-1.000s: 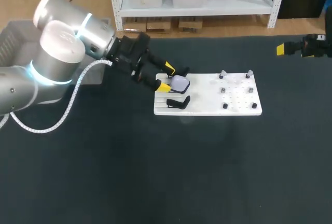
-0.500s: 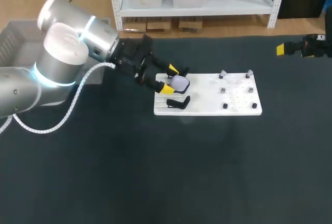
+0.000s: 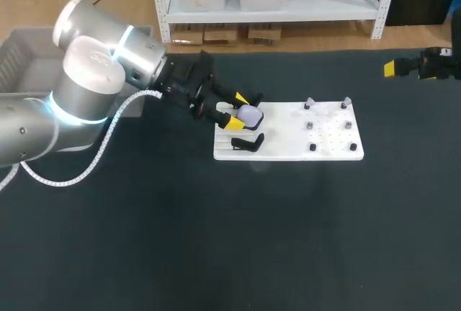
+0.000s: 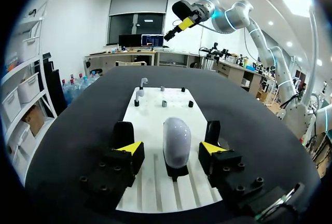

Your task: Pick up each earbud case from the left stands, insert the matching earbuds, close the lid, and place the case in the box.

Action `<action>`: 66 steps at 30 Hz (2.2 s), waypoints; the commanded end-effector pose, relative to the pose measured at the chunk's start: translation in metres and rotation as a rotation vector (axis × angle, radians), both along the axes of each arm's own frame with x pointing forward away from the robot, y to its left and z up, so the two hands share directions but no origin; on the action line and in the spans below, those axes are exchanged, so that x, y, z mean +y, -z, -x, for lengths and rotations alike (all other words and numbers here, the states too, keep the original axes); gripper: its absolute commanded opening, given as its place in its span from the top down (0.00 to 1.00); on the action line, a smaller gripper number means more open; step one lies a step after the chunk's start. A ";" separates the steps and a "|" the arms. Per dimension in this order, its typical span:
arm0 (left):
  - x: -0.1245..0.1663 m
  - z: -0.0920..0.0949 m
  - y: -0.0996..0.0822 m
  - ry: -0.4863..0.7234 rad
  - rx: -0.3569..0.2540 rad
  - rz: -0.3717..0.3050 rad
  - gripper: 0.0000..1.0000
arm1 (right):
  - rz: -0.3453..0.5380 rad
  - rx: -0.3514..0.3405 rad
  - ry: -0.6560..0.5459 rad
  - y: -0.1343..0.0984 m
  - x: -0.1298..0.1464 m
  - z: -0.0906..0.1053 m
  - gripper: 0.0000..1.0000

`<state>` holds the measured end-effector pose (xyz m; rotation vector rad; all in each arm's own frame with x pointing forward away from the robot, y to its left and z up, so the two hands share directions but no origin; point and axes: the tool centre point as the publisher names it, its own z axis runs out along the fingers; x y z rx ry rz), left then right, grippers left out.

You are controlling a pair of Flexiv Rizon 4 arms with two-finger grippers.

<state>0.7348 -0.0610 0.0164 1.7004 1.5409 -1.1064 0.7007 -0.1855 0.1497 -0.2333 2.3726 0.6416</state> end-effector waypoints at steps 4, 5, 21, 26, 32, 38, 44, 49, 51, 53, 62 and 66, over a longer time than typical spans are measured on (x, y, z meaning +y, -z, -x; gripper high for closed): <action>0.002 0.010 -0.004 -0.011 -0.025 0.006 0.29 | 0.000 0.000 0.000 0.000 0.000 0.000 0.00; 0.002 0.010 -0.004 -0.012 -0.029 0.006 0.27 | 0.000 0.000 0.000 0.000 0.000 0.000 0.00; 0.004 0.020 -0.002 -0.048 -0.057 0.006 0.23 | 0.000 0.000 0.000 0.000 0.000 0.000 0.00; 0.005 0.017 0.004 -0.071 -0.045 0.008 0.26 | 0.000 0.000 0.000 0.000 0.000 0.000 0.00; 0.004 0.016 0.002 -0.079 -0.046 0.018 0.27 | 0.000 0.000 0.000 0.000 0.000 0.000 0.00; 0.004 0.015 0.001 -0.083 -0.045 0.024 0.29 | 0.000 0.000 0.000 0.000 0.000 0.000 0.00; 0.003 0.014 0.001 -0.083 -0.047 0.022 0.41 | 0.000 0.000 0.000 0.000 0.000 0.000 0.00; 0.002 0.013 0.002 -0.083 -0.045 0.022 0.50 | 0.000 0.000 0.000 0.000 0.000 0.000 0.00; 0.002 0.013 0.002 -0.082 -0.044 0.023 0.51 | 0.000 0.000 0.000 0.000 0.000 0.000 0.00; 0.001 0.013 0.002 -0.080 -0.042 0.023 0.51 | 0.000 0.000 0.000 0.000 0.000 0.000 0.00; 0.000 0.013 0.002 -0.082 -0.039 0.024 0.50 | 0.000 0.000 0.000 0.000 0.000 0.000 0.00; 0.000 0.013 0.002 -0.081 -0.038 0.025 0.51 | 0.000 0.000 0.000 0.000 0.000 0.000 0.00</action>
